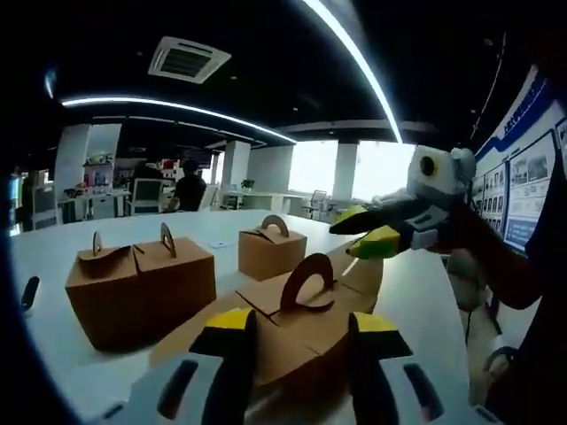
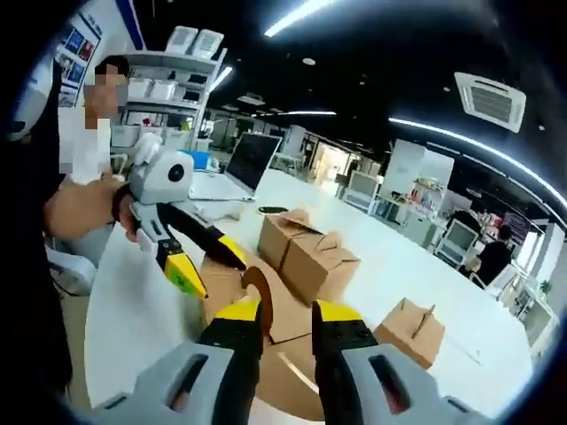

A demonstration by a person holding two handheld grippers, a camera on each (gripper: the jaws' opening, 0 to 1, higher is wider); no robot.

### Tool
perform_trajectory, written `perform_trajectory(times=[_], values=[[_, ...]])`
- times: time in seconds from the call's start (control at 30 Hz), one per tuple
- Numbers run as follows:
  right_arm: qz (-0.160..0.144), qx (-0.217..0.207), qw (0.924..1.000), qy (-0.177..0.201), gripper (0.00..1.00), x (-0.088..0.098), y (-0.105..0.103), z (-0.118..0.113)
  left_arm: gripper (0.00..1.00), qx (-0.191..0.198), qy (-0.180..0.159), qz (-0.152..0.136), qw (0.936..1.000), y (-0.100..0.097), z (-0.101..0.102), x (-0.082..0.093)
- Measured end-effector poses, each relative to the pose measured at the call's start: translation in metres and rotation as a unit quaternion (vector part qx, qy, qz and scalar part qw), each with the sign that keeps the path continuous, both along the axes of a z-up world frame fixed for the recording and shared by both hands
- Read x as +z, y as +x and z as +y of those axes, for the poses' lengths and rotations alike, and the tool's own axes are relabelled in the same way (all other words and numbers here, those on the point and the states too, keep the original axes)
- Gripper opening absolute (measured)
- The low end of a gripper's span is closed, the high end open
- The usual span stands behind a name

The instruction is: Pick up one paper box from the group, open the paper box, and remove the item inside

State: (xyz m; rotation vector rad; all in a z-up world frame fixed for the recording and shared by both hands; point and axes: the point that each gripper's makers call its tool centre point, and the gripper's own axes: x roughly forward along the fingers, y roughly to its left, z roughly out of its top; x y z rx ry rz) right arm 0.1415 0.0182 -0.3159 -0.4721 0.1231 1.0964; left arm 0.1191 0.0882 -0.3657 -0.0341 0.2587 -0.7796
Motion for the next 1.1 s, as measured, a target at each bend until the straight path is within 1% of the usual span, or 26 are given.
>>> perform_trajectory(times=[0.03,0.07,0.1,0.2,0.23,0.33,0.4,0.53,0.6,0.63,0.67,0.7,0.77,0.8,0.9,0.93,0.97,1.0,1.03,1.07,1.1], values=[[-0.002,0.002,1.0000,0.003,0.20,0.001,-0.002,0.000,0.44,0.000,0.000,-0.001,1.0000,0.000,0.000,0.000],[-0.021,0.015,0.9997,0.001,0.19,0.005,-0.008,0.004,0.44,0.000,0.001,-0.001,1.0000,0.000,0.000,0.000],[-0.027,0.020,0.9994,-0.001,0.18,0.005,-0.009,0.005,0.44,0.000,0.001,-0.001,1.0000,-0.001,0.000,0.000],[-0.061,0.053,0.9963,-0.030,0.18,0.000,-0.027,0.018,0.44,-0.001,0.004,-0.003,1.0000,-0.001,0.000,0.000],[-0.069,0.051,0.9953,-0.044,0.18,-0.002,-0.027,0.019,0.44,-0.001,0.003,-0.003,1.0000,-0.001,0.000,0.000],[-0.069,0.045,0.9950,-0.056,0.18,-0.007,-0.026,0.021,0.44,-0.002,0.003,-0.003,1.0000,-0.001,0.000,0.000],[-0.061,0.038,0.9959,-0.055,0.18,-0.009,-0.024,0.019,0.44,-0.002,0.003,-0.003,1.0000,-0.001,0.000,0.000],[-0.056,0.034,0.9961,-0.058,0.18,-0.012,-0.026,0.017,0.43,-0.001,0.006,-0.003,1.0000,-0.001,0.001,-0.001],[-0.043,0.019,0.9970,-0.062,0.18,-0.018,-0.025,0.013,0.43,-0.001,0.005,-0.002,1.0000,0.000,0.001,-0.001],[-0.028,0.005,0.9976,-0.064,0.18,-0.024,-0.023,0.009,0.43,-0.001,0.005,-0.002,1.0000,0.000,0.001,-0.001],[-0.024,0.000,0.9977,-0.064,0.18,-0.026,-0.022,0.008,0.43,-0.001,0.005,-0.002,1.0000,0.000,0.001,-0.001],[-0.012,-0.015,0.9982,-0.057,0.18,-0.031,-0.019,0.003,0.43,-0.002,0.006,-0.002,1.0000,0.000,0.001,-0.001],[0.010,-0.026,0.9991,-0.033,0.18,-0.035,-0.011,-0.002,0.43,-0.003,0.007,-0.003,1.0000,0.000,0.001,-0.001],[0.018,-0.029,0.9992,-0.020,0.18,-0.034,-0.011,-0.003,0.43,-0.004,0.008,-0.003,1.0000,0.000,0.001,-0.001],[0.023,-0.030,0.9992,0.011,0.18,-0.025,-0.013,-0.003,0.43,-0.005,0.012,-0.003,0.9999,-0.001,0.001,-0.001],[0.019,-0.032,0.9992,0.014,0.18,-0.023,-0.013,-0.003,0.43,-0.004,0.012,-0.003,0.9999,-0.001,0.001,-0.001],[0.007,-0.036,0.9992,0.015,0.18,-0.020,-0.011,-0.003,0.43,-0.004,0.012,-0.003,0.9999,0.000,0.001,-0.001],[-0.021,-0.042,0.9989,0.009,0.18,-0.015,-0.008,-0.003,0.43,-0.004,0.012,-0.003,0.9999,0.000,0.001,-0.001],[-0.060,-0.053,0.9968,0.001,0.18,-0.009,-0.005,-0.002,0.43,-0.004,0.012,-0.003,0.9999,0.000,0.001,-0.001],[-0.088,-0.056,0.9945,-0.003,0.18,-0.004,-0.005,0.001,0.43,-0.004,0.013,-0.004,0.9999,0.000,0.001,-0.001],[-0.125,-0.060,0.9902,-0.010,0.18,0.002,-0.005,0.004,0.43,-0.004,0.014,-0.005,0.9999,0.000,0.001,-0.001]])
